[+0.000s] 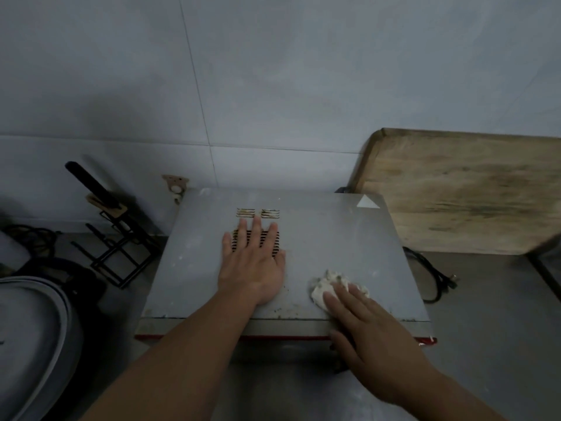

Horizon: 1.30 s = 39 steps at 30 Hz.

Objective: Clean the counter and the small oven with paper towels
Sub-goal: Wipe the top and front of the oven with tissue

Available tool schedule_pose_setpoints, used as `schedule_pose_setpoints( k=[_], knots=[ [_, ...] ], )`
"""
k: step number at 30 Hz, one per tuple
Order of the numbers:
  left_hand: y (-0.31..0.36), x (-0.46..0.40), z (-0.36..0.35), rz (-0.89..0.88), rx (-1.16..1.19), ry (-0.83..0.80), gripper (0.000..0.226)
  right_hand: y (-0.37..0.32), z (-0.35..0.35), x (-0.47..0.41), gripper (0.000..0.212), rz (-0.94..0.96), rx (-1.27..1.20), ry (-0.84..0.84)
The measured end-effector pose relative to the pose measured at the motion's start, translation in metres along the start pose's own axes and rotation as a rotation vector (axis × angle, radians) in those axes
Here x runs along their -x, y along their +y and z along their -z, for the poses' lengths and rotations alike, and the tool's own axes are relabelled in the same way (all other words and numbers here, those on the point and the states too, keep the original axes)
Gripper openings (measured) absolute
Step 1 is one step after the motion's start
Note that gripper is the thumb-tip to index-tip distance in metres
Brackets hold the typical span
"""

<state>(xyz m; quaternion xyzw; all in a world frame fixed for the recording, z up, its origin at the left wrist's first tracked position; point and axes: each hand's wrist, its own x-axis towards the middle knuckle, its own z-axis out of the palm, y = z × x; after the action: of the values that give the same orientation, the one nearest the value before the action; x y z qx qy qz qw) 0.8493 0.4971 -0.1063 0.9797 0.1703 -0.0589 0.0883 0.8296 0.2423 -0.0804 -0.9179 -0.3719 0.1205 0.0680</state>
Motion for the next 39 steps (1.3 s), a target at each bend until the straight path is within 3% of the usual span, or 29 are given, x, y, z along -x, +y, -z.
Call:
schedule_pose_setpoints(
  k=[2, 5, 13, 17, 23, 29, 33, 35, 39],
  knots=[
    [0.000, 0.000, 0.000, 0.000, -0.001, 0.004, 0.065, 0.005, 0.007, -0.021, 0.080, 0.032, 0.022, 0.000],
    [0.001, -0.002, 0.000, 0.001, 0.004, 0.004, 0.065, 0.023, 0.019, -0.079, 0.064, 0.049, 0.059, 0.043],
    [-0.002, -0.002, -0.006, -0.015, 0.029, 0.051, 0.066, 0.042, 0.050, -0.247, 0.062, -0.175, 0.024, 0.011],
    [-0.001, -0.002, -0.005, -0.012, 0.024, 0.046, 0.065, 0.033, 0.041, -0.225, 0.065, -0.168, 0.012, 0.063],
    [0.001, -0.004, -0.002, -0.005, 0.016, 0.046, 0.065, 0.004, 0.016, -0.098, 0.065, -0.018, 0.035, 0.065],
    [0.001, 0.000, 0.000, -0.006, 0.012, 0.035, 0.064, -0.009, -0.017, -0.012, 0.068, 0.005, 0.088, 0.044],
    [0.001, 0.000, 0.000, -0.002, 0.011, 0.037, 0.065, 0.000, -0.001, -0.030, 0.066, 0.037, 0.041, -0.005],
    [0.000, -0.001, -0.001, -0.001, 0.013, 0.033, 0.065, 0.013, 0.011, -0.063, 0.072, 0.040, 0.031, -0.003],
    [0.000, -0.001, -0.001, 0.006, 0.020, 0.044, 0.065, 0.044, 0.030, -0.160, 0.062, -0.052, 0.056, 0.070]
  ],
)
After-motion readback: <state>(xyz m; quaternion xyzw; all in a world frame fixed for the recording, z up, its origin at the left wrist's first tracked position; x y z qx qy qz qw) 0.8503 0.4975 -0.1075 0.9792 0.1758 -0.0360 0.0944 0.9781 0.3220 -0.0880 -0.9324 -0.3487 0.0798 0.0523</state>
